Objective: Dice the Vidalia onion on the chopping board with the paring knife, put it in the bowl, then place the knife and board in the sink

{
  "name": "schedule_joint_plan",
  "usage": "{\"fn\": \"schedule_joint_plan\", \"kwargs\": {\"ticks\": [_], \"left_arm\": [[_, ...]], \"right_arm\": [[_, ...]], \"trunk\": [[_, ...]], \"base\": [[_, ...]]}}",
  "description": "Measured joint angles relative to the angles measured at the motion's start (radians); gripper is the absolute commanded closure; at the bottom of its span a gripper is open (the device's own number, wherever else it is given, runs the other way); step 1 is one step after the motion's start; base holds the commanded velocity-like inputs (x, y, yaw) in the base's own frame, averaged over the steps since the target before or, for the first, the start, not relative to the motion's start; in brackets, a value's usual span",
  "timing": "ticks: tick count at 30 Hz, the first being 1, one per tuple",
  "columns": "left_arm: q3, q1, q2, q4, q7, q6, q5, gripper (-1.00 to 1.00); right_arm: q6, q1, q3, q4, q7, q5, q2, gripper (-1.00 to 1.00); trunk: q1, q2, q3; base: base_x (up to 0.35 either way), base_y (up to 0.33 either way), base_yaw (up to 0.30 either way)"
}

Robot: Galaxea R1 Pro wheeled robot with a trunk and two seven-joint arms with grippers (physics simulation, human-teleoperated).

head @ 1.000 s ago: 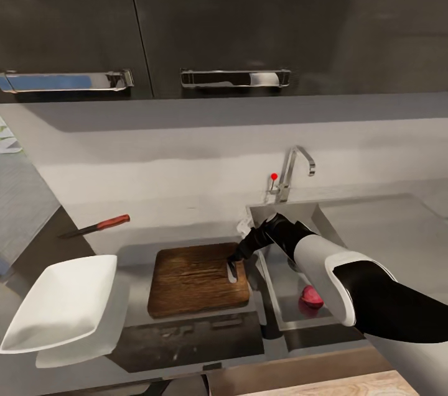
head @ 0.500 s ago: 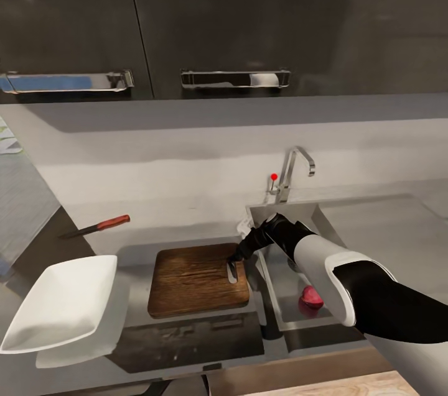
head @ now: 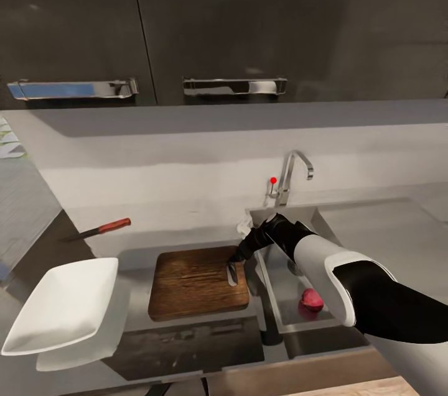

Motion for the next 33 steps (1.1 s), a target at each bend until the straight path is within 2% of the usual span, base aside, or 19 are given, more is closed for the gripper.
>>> {"fn": "schedule_joint_plan", "kwargs": {"ticks": [25,33], "left_arm": [[0.0,0.0,0.0,0.0,0.0,0.0,-0.001,-1.0],[0.0,0.0,0.0,0.0,0.0,0.0,-0.001,-1.0]], "right_arm": [[-0.001,0.0,0.0,-0.002,-0.001,0.0,0.006,-1.0],[-0.005,0.0,0.0,-0.003,0.0,0.0,0.006,-1.0]], "trunk": [[0.0,0.0,0.04],[0.0,0.0,0.043]], "base": [[0.0,0.0,0.0],[0.0,0.0,0.0]]}}
